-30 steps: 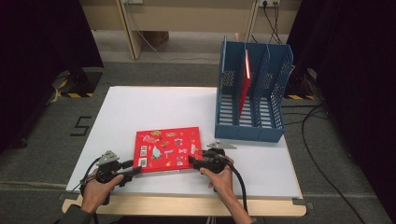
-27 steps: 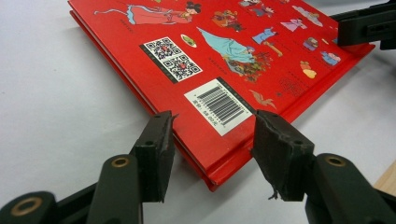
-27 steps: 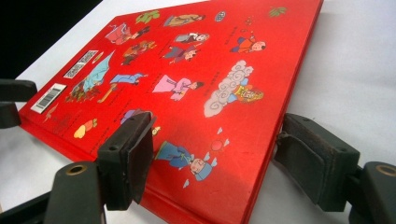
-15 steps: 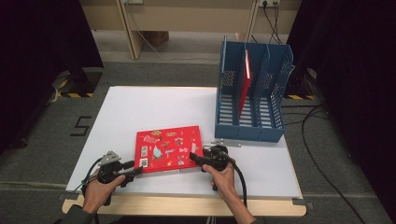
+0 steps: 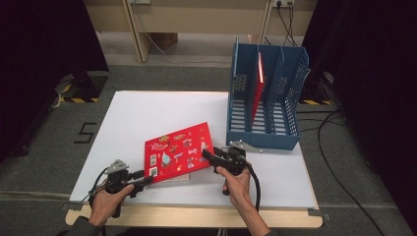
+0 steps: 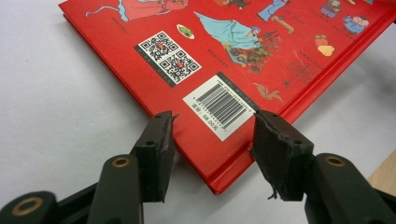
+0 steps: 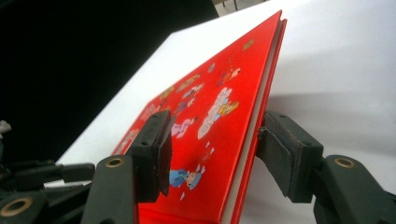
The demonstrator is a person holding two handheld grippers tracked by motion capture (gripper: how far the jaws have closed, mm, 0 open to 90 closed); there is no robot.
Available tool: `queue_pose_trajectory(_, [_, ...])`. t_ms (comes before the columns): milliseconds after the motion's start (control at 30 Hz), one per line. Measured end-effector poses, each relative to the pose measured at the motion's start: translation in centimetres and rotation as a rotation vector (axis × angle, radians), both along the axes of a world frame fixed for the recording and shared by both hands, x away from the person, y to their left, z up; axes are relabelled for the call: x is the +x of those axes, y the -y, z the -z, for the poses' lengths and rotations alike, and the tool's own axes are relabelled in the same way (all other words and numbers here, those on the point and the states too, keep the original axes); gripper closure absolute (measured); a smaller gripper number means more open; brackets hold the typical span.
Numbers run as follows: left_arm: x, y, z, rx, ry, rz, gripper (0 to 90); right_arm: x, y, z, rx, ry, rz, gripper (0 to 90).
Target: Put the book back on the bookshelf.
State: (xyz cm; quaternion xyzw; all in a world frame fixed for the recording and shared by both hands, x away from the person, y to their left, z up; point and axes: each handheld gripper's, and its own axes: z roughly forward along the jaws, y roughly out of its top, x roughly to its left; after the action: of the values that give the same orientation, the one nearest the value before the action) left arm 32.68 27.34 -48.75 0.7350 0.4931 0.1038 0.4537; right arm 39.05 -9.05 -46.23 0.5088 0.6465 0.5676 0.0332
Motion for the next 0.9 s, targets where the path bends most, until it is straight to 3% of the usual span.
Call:
queue_pose_trajectory(67, [0.0, 0.0, 0.0, 0.0, 0.002, 0.002, 48.0, -0.1, 0.0, 0.0, 0.026, -0.01, 0.003, 45.9])
queue_pose_trajectory(100, [0.1, 0.1, -0.1, -0.006, 0.004, 0.007, 48.0, -0.2, -0.1, 0.1, 0.056, -0.012, -0.01, 55.4])
queue_pose_trajectory(133, [0.1, 0.3, -0.1, -0.001, 0.014, 0.01, 48.0, -0.3, -0.5, 0.2, 0.079, -0.036, -0.056, 55.9])
queue_pose_trajectory(167, [0.1, 0.3, -0.1, -0.001, 0.014, 0.01, 48.1, -0.3, -0.5, 0.2, 0.079, -0.036, -0.056, 55.9])
queue_pose_trajectory(200, [0.0, 0.5, -0.2, 0.015, 0.029, 0.014, 52.6, -1.0, -2.0, 0.2, 0.036, -0.007, -0.056, 57.7])
queue_pose_trajectory(233, [0.0, 0.6, -0.3, 0.0, 0.04, 0.034, 52.6, -1.0, -2.0, 0.2, 0.036, -0.007, -0.056, 57.7])
queue_pose_trajectory(267, [-0.2, 1.1, -0.4, 0.012, 0.059, 0.034, 59.2, -0.8, -2.6, -0.4, -0.001, 0.035, -0.083, 58.5])
queue_pose_trajectory(400, [-0.1, 1.1, -0.4, 0.007, 0.054, 0.042, 59.3, -0.8, -2.8, -0.6, -0.023, 0.067, -0.067, 58.8])
queue_pose_trajectory(533, [0.1, 1.0, -0.3, 0.002, 0.053, 0.044, 54.2, -0.9, -2.8, -0.6, 0.033, 0.048, -0.044, 63.0])
queue_pose_trajectory(667, [0.1, 1.1, -0.4, 0.001, 0.053, 0.065, 48.8, -0.8, -2.8, -1.4, 0.072, 0.06, -0.041, 65.5])
queue_pose_trajectory(700, [0.1, 1.2, -0.4, -0.001, 0.047, 0.077, 47.4, -0.8, -2.9, -2.1, 0.114, 0.068, -0.039, 67.9])
queue_pose_trajectory(867, [0.1, 1.2, -0.3, 0.005, 0.049, 0.081, 47.2, -0.8, -2.9, -2.9, 0.143, 0.097, -0.032, 72.6])
queue_pose_trajectory(900, [0.1, 1.2, -0.3, 0.006, 0.051, 0.079, 47.1, -0.9, -2.8, -3.3, 0.168, 0.094, -0.039, 74.4])
